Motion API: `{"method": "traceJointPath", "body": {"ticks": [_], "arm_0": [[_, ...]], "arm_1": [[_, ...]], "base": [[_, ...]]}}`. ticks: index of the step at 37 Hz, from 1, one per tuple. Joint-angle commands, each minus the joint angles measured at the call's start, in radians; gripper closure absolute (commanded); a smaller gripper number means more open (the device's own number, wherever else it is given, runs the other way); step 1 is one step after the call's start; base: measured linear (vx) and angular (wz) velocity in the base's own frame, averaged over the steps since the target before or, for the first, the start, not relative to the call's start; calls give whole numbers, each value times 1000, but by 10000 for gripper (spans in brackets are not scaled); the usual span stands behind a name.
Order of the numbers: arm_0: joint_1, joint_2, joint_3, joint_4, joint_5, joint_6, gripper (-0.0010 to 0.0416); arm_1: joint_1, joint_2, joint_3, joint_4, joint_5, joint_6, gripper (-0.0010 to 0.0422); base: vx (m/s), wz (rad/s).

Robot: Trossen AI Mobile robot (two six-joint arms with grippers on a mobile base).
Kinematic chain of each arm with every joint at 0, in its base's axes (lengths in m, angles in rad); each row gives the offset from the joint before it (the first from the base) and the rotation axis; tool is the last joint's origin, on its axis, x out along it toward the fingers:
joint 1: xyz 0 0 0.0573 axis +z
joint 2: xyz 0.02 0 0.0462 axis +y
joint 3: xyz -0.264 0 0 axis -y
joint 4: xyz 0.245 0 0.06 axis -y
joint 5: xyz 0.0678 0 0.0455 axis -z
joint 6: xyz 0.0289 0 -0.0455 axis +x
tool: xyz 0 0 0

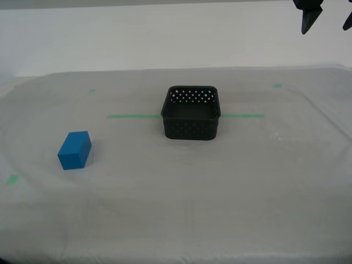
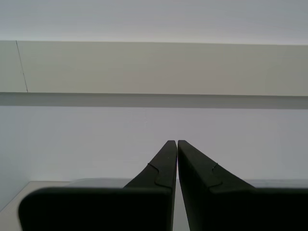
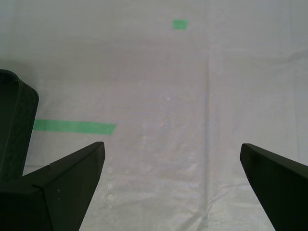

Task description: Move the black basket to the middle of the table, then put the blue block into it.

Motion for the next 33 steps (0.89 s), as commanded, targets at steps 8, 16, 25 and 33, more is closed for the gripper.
{"method": "traceJointPath", "body": {"ticks": [8,16,25,33], "arm_0": [[0,-1,0,-5,-2,-1,12],[-1,-1,0,-4,-2,-1,12],[0,-1,0,-3,-2,-1,12],[-1,-1,0,-3,-2,-1,12]], "arm_1": [[0,0,0,6,-1,2,412],[0,0,0,6,-1,2,412],[0,0,0,6,-1,-3,412],[0,0,0,6,-1,-2,412]], "base": [[0,0],[0,0],[0,0],[0,0]]}}
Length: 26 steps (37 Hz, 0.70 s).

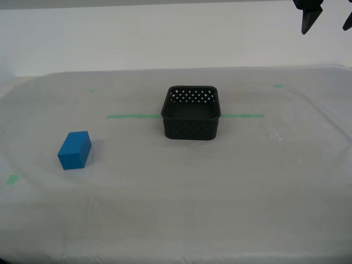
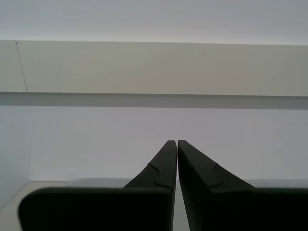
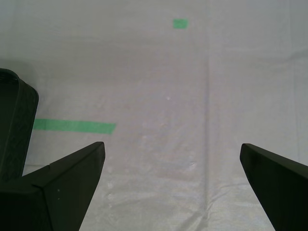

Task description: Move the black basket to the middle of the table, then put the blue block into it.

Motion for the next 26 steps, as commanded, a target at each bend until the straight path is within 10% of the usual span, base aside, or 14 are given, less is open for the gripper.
{"method": "traceJointPath", "body": {"ticks": [1,26], "arm_0": [[0,-1,0,0,-3,-1,12],[0,-1,0,11,-3,-2,12]], "arm_1": [[0,0,0,6,0,1,412],[0,0,1,6,0,-12,412]], "base": [[0,0],[0,0]]}}
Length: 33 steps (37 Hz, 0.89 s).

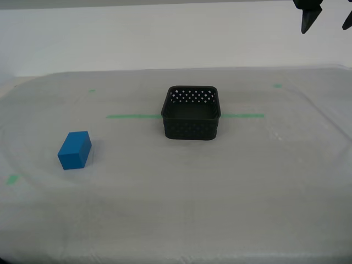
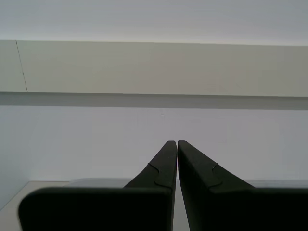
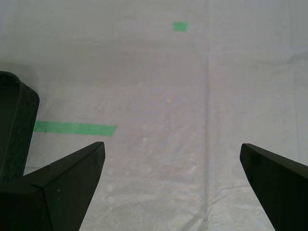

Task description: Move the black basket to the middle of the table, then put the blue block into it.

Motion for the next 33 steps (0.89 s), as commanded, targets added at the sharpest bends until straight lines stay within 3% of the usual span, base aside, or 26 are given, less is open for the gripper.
{"method": "traceJointPath", "body": {"ticks": [1,18,24,30,33], "arm_0": [[0,-1,0,5,-2,-2,12],[0,-1,0,38,-2,-2,12],[0,-1,0,41,-2,-2,12],[0,-1,0,41,-2,-2,12],[0,-1,0,42,-2,-1,12]], "arm_1": [[0,0,1,6,0,-12,412],[0,-9,4,-16,-1,-134,412],[0,-21,54,-219,-8,-149,412],[0,-28,132,-460,-16,-209,412],[0,-27,180,-586,-41,-237,412]], "base": [[0,0],[0,0],[0,0],[0,0],[0,0]]}}
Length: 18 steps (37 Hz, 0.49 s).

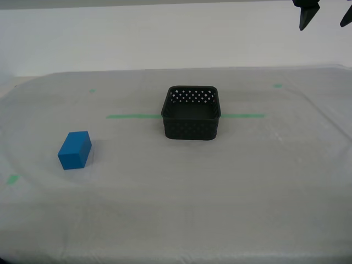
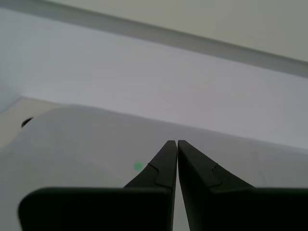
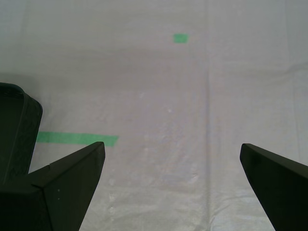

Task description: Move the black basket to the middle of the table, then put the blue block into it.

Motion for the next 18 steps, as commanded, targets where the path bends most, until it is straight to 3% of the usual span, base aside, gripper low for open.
{"method": "traceJointPath", "body": {"ticks": [1,12,18], "arm_0": [[1,-1,0,2,-2,-1,12],[1,-1,0,3,-2,-1,12],[1,-1,0,3,-2,-1,12]], "arm_1": [[0,0,54,-149,-32,-34,412],[-1,1,229,-612,-37,-53,412],[-1,2,325,-855,-48,-134,412]], "base": [[0,0],[0,0],[0,0]]}}
